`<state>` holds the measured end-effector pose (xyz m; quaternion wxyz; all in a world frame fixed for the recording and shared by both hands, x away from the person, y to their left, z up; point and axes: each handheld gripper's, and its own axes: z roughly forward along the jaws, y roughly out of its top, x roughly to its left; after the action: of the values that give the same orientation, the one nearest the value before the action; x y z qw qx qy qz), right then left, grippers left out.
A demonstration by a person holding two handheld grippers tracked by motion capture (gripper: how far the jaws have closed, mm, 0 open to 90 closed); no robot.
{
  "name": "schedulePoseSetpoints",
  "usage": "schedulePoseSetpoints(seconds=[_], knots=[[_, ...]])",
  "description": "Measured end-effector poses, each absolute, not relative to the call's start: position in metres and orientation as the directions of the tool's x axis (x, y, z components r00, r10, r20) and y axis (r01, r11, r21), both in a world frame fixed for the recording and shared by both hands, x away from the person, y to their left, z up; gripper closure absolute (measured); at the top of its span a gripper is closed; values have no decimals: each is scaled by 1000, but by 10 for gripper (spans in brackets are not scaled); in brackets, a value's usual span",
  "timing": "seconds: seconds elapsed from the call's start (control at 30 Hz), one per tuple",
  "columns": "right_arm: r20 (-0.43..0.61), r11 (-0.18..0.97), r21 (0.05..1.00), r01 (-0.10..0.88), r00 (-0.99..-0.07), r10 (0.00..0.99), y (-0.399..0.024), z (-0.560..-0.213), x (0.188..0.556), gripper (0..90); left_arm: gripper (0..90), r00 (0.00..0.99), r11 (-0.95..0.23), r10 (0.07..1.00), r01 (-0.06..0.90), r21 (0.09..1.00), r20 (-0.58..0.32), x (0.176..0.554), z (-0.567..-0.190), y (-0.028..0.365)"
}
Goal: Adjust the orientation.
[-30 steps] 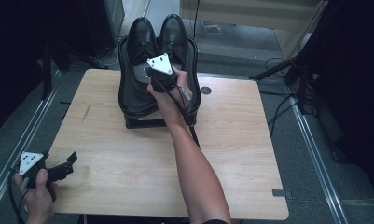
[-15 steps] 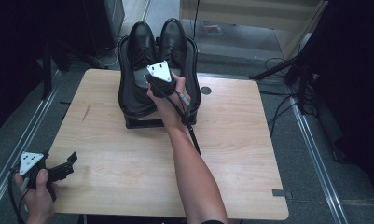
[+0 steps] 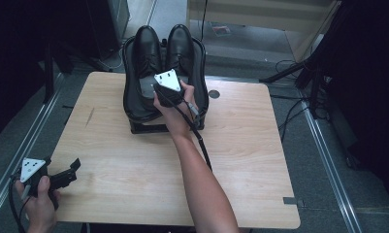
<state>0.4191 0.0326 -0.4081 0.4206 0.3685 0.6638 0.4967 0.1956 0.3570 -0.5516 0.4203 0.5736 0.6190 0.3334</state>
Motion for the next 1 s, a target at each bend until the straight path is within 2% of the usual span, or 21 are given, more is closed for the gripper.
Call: schedulePoseSetpoints(seconds=[0.23, 0.43, 0.63, 0.8, 1.0], knots=[[-213, 265, 962, 65, -427, 879, 35, -409, 418, 394, 0, 12, 119, 990, 431, 895, -137, 196, -552, 357], [-103, 178, 978, 114, -476, 873, 30, -406, 419, 281, 0, 15, 116, 991, 433, 894, -136, 196, -552, 357], [-79, 164, 977, 135, -487, 870, 28, -404, 418, 255, 0, 14, 115, 991, 434, 893, -134, 196, -552, 356], [-33, 138, 972, 192, -467, 884, 27, -398, 421, 284, 0, 13, 115, 991, 434, 893, -134, 196, -552, 356], [-32, 134, 971, 198, -446, 894, 22, -391, 422, 297, 0, 13, 119, 990, 432, 894, -138, 196, -552, 357]])
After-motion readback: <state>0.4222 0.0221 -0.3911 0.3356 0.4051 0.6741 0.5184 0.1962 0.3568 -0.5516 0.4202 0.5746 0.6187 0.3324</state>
